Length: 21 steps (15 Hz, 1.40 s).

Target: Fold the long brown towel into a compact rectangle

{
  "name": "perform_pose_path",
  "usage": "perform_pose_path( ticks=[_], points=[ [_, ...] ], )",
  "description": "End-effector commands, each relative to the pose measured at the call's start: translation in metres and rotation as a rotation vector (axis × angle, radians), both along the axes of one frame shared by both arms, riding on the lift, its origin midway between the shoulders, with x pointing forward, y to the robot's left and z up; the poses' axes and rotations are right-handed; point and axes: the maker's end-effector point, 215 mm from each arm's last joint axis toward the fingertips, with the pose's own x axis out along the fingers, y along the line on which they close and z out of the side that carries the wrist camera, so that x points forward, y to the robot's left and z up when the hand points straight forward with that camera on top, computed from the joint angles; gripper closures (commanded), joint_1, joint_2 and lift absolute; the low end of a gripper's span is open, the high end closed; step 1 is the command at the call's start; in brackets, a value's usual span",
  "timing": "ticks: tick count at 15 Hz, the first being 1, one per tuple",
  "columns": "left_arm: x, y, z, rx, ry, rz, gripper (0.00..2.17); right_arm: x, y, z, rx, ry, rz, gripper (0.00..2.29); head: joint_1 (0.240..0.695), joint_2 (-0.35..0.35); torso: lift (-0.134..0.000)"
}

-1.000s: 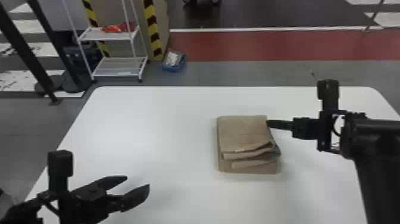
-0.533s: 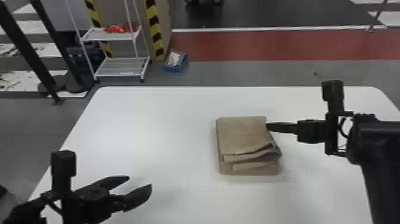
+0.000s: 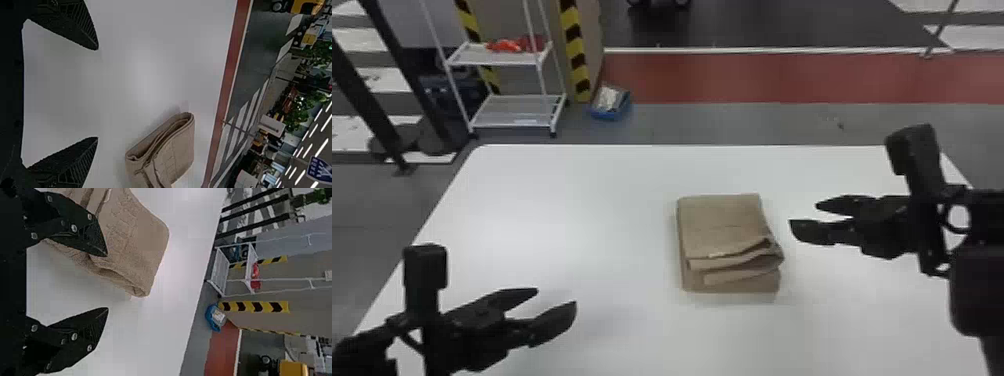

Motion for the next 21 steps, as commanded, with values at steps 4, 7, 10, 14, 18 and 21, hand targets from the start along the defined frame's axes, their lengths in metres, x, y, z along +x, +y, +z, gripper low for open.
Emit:
perform_pose_path(
  ticks=[4,7,10,14,18,21],
  points=[
    [0.001,-0.003,-0.010,0.015,0.017,0.017,0.06,-0.032,0.012,-0.028,-0.246,0.020,0.178,0.10,0.695,0.047,-0.120],
    [0.001,-0.009,-0.015,0.027,0.024,0.023,0.06,-0.041,-0.019,-0.038,-0.301,0.032,0.141,0.12,0.695,0.041,-0.120],
    [-0.002,-0.017,-0.021,0.022,0.040,0.023,0.06,-0.052,-0.054,-0.036,-0.284,0.057,0.059,0.13,0.695,-0.019,-0.120],
    [-0.002,-0.035,-0.019,0.024,0.040,0.013,0.06,-0.056,-0.069,-0.028,-0.329,0.042,0.074,0.13,0.695,-0.079,-0.120],
    [-0.006,-0.037,-0.022,0.022,0.047,0.016,0.07,-0.042,-0.100,-0.037,-0.304,0.022,-0.086,0.13,0.695,-0.131,-0.120],
    [-0.007,-0.041,-0.019,0.018,0.044,0.009,0.07,-0.025,-0.112,-0.021,-0.176,0.011,-0.173,0.13,0.695,-0.150,-0.120]
  ],
)
